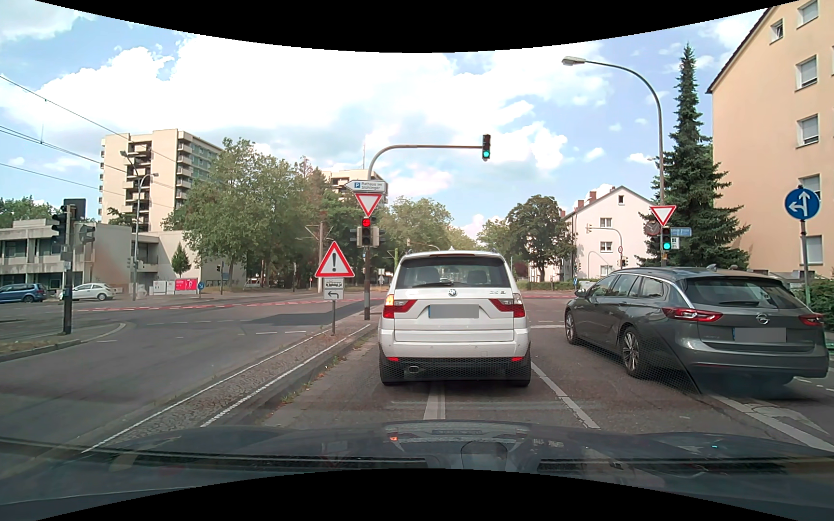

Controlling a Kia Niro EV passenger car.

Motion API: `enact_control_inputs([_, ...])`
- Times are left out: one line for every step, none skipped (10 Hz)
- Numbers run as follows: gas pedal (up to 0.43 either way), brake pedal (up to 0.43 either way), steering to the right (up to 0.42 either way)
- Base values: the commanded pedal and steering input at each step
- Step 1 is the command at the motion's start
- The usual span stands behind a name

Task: Follow the waypoints while adhering to traffic rules and regulations

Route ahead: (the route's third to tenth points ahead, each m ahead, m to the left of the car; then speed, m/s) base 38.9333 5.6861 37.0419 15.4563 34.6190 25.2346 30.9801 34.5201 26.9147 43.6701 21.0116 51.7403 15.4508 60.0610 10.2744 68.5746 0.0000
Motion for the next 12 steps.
enact_control_inputs([0.0,0.262,-0.004])
enact_control_inputs([0.0,0.262,-0.004])
enact_control_inputs([0.0,0.262,-0.004])
enact_control_inputs([0.0,0.262,-0.004])
enact_control_inputs([0.0,0.262,-0.004])
enact_control_inputs([0.0,0.262,-0.004])
enact_control_inputs([0.0,0.262,-0.004])
enact_control_inputs([0.0,0.262,-0.004])
enact_control_inputs([0.0,0.262,-0.004])
enact_control_inputs([0.0,0.262,-0.004])
enact_control_inputs([0.0,0.262,-0.004])
enact_control_inputs([0.0,0.262,-0.004])
